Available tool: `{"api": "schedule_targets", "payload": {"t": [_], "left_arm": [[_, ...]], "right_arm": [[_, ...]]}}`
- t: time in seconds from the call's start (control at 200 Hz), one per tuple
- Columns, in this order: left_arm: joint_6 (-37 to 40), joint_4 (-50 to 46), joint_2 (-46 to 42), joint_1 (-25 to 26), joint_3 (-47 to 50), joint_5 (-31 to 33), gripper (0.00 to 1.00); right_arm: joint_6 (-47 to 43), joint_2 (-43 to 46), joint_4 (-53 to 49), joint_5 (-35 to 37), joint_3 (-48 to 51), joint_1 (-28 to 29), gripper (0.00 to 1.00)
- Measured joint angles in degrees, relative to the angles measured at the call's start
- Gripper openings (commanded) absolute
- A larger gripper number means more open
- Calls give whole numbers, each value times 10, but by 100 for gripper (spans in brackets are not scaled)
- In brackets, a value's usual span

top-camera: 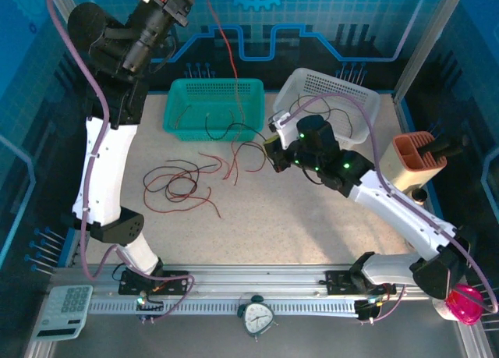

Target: Untangle the cables

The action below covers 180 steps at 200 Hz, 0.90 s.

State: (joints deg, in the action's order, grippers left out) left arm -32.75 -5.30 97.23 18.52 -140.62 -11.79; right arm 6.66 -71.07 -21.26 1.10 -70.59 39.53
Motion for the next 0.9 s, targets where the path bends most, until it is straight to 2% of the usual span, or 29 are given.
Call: {"api": "schedule_targets", "payload": {"t": [0.335, 0.535, 0.72, 0.9], "left_arm": [[20, 9, 4, 0, 0, 7, 0], [77, 14, 13, 0, 0, 33, 0], [145, 25, 31, -1, -1, 57, 0], [179, 39, 66, -21, -22, 66, 0]], "right_arm": [[16, 51, -13, 0, 7, -2, 0], [28, 77, -27, 2, 39, -8, 0], [45, 117, -40, 5, 59, -37, 0], [60, 142, -50, 21, 66, -63, 0]]}}
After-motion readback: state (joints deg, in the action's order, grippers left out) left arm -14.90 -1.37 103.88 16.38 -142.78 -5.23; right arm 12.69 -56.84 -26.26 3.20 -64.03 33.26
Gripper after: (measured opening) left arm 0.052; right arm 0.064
